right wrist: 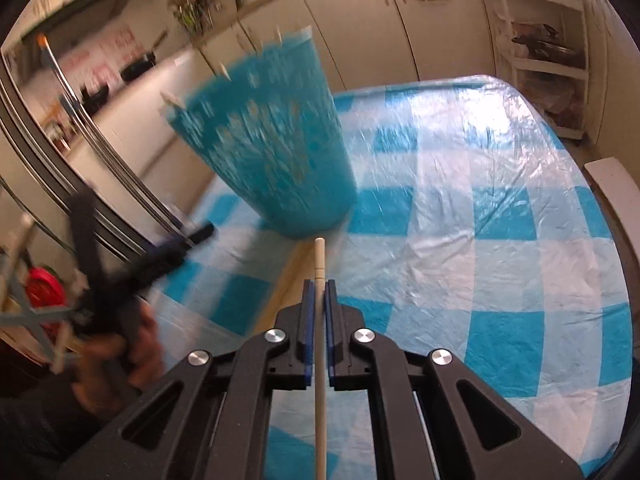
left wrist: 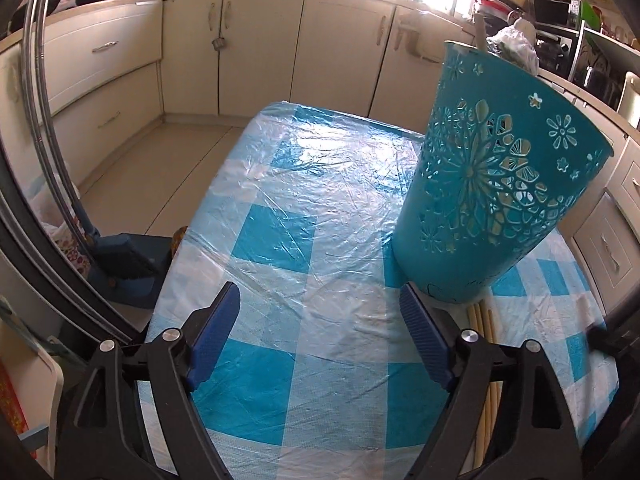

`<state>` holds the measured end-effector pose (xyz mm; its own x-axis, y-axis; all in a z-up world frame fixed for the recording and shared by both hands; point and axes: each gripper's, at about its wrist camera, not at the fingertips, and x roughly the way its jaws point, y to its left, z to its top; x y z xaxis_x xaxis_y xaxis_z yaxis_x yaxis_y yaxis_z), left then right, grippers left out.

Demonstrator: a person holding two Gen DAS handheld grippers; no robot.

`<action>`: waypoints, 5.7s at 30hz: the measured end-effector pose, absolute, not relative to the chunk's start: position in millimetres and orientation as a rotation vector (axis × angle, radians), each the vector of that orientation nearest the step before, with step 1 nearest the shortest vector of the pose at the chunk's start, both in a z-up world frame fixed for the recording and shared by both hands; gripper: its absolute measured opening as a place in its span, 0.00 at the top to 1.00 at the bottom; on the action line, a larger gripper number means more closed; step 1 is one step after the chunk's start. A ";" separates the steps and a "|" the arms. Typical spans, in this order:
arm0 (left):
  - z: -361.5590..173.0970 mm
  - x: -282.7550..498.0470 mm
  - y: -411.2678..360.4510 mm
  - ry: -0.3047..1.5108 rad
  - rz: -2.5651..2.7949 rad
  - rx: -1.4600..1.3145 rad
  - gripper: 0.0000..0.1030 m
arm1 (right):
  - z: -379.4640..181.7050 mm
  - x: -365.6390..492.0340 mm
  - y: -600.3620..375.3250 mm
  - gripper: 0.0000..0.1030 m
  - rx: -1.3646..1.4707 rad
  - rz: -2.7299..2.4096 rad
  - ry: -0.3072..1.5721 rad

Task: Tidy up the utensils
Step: 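Grasp a wooden chopstick with the right gripper and lift it, then carry the chopstick over the basket and open the right gripper, then lower the left gripper to the remaining chopsticks and grasp one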

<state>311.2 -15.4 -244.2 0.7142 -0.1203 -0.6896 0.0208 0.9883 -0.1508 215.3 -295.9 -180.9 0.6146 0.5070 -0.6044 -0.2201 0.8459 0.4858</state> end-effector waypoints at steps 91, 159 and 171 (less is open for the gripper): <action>-244.7 293.7 -73.5 0.825 -0.238 -0.024 0.19 | -244.0 236.1 -259.4 0.91 0.181 0.284 0.845; -254.1 328.5 -95.3 0.990 -0.236 0.094 0.93 | -235.6 253.5 -241.0 0.90 0.005 0.365 0.929; -254.3 319.6 -99.9 0.951 -0.229 0.132 0.92 | -241.9 248.2 -242.7 0.94 0.061 0.317 0.868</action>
